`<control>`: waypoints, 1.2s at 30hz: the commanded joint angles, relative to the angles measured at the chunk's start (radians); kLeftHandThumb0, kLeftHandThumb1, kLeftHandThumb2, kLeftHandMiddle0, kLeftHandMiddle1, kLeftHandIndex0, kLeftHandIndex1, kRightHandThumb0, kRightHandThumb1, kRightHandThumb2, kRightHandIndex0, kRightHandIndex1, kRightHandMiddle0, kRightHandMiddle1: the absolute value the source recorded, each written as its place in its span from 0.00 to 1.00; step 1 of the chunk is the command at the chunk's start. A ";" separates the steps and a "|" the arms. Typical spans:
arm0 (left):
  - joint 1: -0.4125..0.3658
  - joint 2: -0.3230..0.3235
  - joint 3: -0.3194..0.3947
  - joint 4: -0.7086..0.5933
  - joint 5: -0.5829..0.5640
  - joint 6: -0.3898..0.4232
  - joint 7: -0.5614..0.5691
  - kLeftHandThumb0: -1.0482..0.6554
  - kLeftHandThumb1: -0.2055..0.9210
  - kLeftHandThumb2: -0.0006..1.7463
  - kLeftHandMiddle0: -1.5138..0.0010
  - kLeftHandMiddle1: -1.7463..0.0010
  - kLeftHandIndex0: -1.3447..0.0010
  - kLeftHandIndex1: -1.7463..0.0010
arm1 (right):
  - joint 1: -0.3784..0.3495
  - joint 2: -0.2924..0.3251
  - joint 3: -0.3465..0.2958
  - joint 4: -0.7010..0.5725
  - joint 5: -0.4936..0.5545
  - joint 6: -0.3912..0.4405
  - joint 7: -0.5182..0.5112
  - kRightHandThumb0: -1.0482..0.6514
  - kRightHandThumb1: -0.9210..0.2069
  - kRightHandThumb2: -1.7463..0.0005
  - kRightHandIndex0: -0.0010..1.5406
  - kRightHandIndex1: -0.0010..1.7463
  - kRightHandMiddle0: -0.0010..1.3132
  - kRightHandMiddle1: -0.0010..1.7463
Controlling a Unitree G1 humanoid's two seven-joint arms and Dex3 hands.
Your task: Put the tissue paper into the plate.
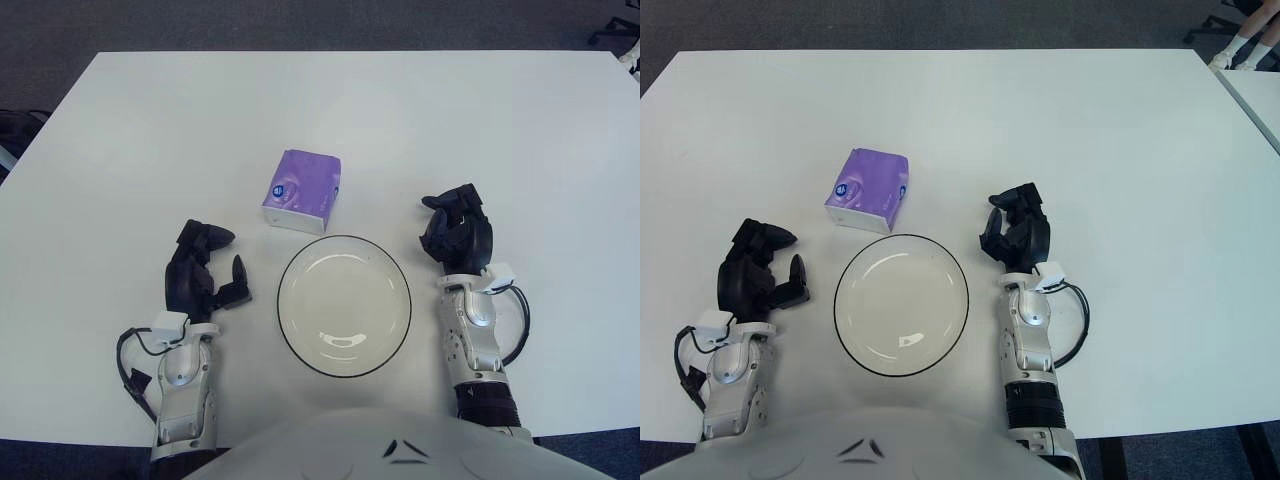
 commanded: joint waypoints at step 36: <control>0.022 0.000 0.001 0.034 0.001 0.043 -0.003 0.61 0.44 0.78 0.59 0.00 0.70 0.00 | 0.101 0.025 -0.018 0.089 0.005 0.113 -0.023 0.38 0.31 0.43 0.42 0.88 0.31 1.00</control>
